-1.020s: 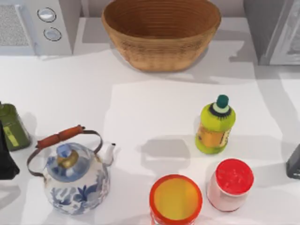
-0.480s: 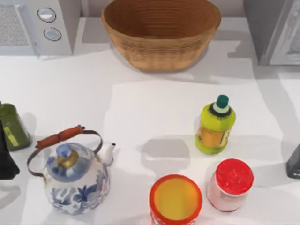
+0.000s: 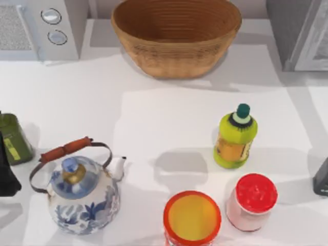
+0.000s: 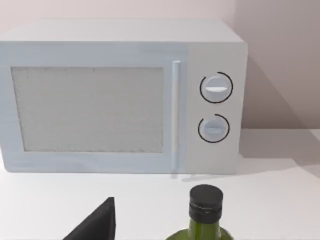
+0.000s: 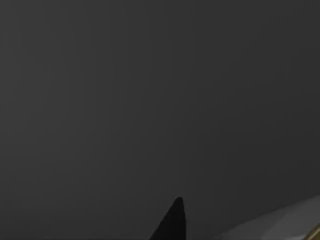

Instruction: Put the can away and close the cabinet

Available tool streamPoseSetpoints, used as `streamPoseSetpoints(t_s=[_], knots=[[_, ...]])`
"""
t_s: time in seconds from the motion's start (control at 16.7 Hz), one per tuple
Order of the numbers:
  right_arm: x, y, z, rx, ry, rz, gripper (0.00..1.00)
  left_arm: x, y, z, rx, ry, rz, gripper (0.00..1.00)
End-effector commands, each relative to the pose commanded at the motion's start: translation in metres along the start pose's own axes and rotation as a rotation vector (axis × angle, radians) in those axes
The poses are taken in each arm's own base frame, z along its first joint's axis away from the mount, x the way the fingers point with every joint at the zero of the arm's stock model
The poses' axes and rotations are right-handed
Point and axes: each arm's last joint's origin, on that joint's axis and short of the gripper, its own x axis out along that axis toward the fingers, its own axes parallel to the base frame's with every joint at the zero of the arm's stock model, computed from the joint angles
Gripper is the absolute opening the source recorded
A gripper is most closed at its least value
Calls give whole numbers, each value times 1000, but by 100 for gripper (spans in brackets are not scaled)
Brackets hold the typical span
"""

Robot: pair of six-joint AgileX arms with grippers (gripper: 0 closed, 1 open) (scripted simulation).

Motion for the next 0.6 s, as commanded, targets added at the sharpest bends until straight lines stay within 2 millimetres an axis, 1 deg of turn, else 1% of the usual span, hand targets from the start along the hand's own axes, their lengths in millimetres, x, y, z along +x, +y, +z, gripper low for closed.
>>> streamPoseSetpoints(t_s=[0.12, 0.36, 0.6], knots=[[14, -1, 4, 5, -24, 6, 0, 0, 0, 0, 0, 0, 0, 100], [36, -3, -1, 10, -34, 15, 0, 0, 0, 0, 0, 0, 0, 100], [40, -3, -2, 10, -34, 16, 0, 0, 0, 0, 0, 0, 0, 100]])
